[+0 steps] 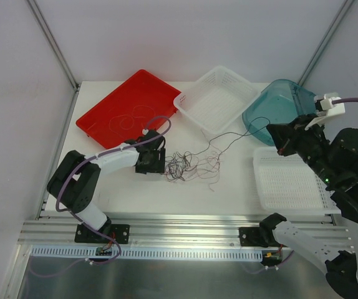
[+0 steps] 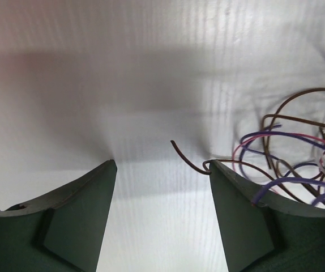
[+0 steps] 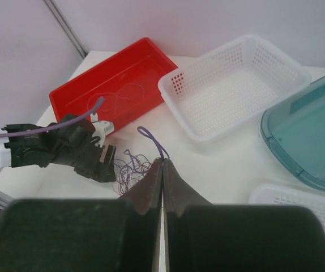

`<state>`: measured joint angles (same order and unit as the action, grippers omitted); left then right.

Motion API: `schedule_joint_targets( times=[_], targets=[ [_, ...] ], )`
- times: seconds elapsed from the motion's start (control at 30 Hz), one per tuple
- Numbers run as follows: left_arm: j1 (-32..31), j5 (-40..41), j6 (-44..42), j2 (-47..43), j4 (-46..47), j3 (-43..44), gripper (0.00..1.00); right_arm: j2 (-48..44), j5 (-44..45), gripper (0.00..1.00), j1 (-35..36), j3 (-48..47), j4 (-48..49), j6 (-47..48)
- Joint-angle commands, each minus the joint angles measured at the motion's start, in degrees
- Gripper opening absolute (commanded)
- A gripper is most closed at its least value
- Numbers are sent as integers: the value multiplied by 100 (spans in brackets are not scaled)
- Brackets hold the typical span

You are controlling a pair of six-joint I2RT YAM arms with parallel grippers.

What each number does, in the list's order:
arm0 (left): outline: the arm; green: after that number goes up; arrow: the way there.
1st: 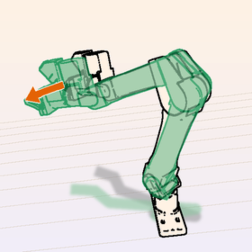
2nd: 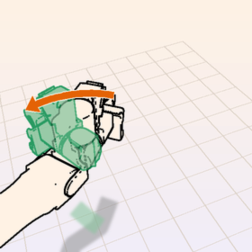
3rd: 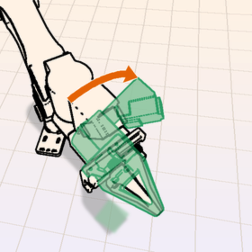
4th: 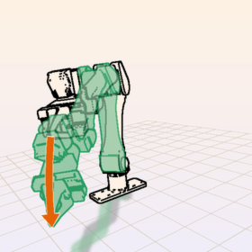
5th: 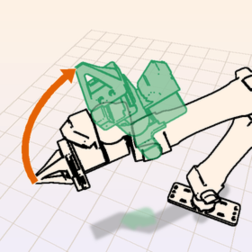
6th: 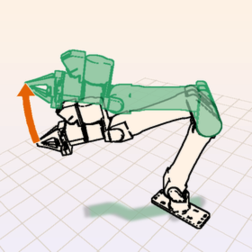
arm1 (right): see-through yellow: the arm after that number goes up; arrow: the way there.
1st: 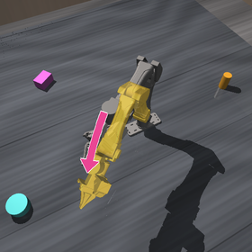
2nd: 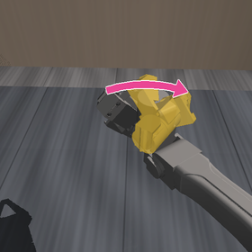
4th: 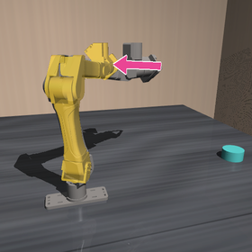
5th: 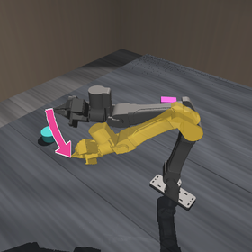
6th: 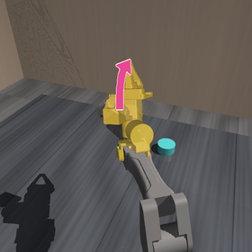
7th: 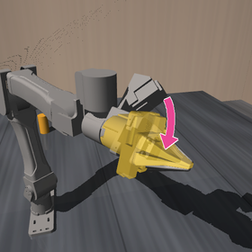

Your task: Untangle the cables

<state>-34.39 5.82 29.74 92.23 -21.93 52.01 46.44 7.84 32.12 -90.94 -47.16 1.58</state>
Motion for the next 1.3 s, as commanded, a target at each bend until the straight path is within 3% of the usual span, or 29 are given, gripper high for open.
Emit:
schedule_joint_targets(
  times=[0.0,0.27,0.37,0.63,0.73,0.83,1.0,1.1,1.27],
  targets=[
    [134,279,-117,-275,-399,-226,68,164,-308,1,-21,-398,180,158],
    [275,349,-100,-846,-540,-481,68,410,-986,1,-13,-311,575,-18],
    [284,236,-73,-1101,-619,-551,70,559,-977,1,-21,-696,594,35],
    [258,-336,-292,-2470,-602,-481,90,1209,-1504,1,-21,-1707,1207,0],
    [179,-573,-503,-2980,-479,-402,93,1324,-1487,1,-21,-1761,1506,-79],
    [12,-1039,-697,-3358,-128,-411,95,1368,-1565,1,-13,-1340,1981,-358],
    [-269,-1662,-803,-3659,968,-735,96,1290,-1916,1,-21,132,2324,-983],
    [-498,-1804,-741,-3677,1575,-797,97,1237,-2031,1,-13,925,2492,-1335],
    [-858,-1778,-820,-3545,2780,-797,98,1148,-1909,1,110,1473,2598,-1494]
  ],
)
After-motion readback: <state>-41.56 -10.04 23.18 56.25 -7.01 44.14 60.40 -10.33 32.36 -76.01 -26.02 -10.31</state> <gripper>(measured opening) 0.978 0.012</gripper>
